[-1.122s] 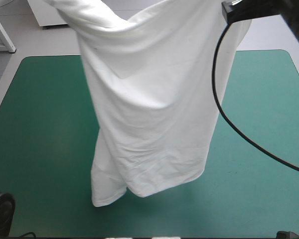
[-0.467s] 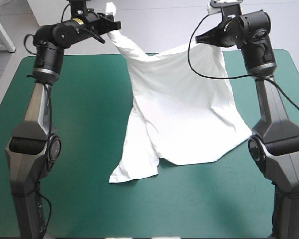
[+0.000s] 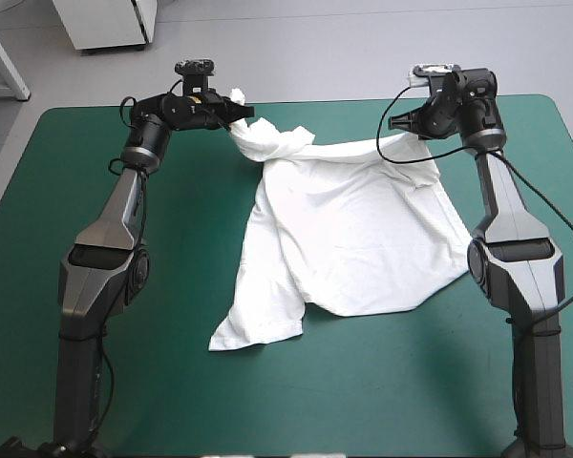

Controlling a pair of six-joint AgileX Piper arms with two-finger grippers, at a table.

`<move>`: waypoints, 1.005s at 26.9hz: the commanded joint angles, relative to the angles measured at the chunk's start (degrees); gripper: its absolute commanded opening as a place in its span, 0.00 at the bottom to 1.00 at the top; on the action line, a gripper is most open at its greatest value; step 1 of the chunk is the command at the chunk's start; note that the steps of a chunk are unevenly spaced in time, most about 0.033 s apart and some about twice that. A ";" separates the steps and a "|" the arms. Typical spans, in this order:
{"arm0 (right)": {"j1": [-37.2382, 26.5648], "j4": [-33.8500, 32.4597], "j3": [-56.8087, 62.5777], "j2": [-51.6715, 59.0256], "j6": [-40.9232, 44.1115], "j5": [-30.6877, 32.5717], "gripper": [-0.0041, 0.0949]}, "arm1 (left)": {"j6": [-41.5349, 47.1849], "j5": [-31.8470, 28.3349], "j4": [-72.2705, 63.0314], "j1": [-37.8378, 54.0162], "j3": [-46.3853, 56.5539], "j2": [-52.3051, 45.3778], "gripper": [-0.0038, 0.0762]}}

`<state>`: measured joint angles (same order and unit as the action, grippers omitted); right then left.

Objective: Fold the cloth

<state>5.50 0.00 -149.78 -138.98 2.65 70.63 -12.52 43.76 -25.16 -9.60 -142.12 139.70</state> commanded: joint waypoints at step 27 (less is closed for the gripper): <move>-1.73 8.26 -1.66 11.65 -3.45 -0.78 0.49 | 2.54 30.05 2.37 -0.20 -21.53 -1.94 0.50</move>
<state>4.60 7.13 -149.77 -134.23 0.32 71.52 -11.56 71.19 -19.43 -9.60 -160.00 143.70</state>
